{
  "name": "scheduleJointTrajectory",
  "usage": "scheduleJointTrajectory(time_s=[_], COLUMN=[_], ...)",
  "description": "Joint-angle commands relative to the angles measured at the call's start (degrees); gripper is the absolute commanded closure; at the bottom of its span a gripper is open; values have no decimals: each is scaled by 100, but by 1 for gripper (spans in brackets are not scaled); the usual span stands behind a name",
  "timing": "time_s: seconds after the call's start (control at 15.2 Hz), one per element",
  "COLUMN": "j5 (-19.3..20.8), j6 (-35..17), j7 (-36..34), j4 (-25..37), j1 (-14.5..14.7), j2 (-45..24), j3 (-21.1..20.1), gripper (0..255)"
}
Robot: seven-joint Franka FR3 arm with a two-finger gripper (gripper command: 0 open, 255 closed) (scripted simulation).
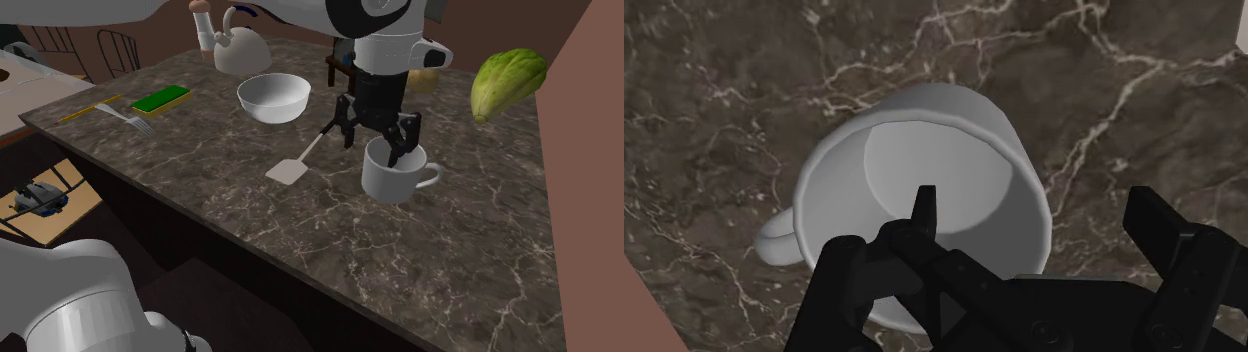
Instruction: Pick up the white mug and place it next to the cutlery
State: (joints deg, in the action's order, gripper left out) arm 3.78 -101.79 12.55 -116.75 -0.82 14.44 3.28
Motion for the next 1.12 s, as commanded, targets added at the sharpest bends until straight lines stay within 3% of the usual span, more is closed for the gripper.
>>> scheduleJointTrajectory(time_s=[0.0,0.59,1.06], j5=[0,0,-9], j6=[-1,-1,538], j7=[0,0,26], j4=[-1,-1,567], j1=[0,0,4], j2=[0,1,-28], j3=[0,0,-7], gripper=[255,255,255])
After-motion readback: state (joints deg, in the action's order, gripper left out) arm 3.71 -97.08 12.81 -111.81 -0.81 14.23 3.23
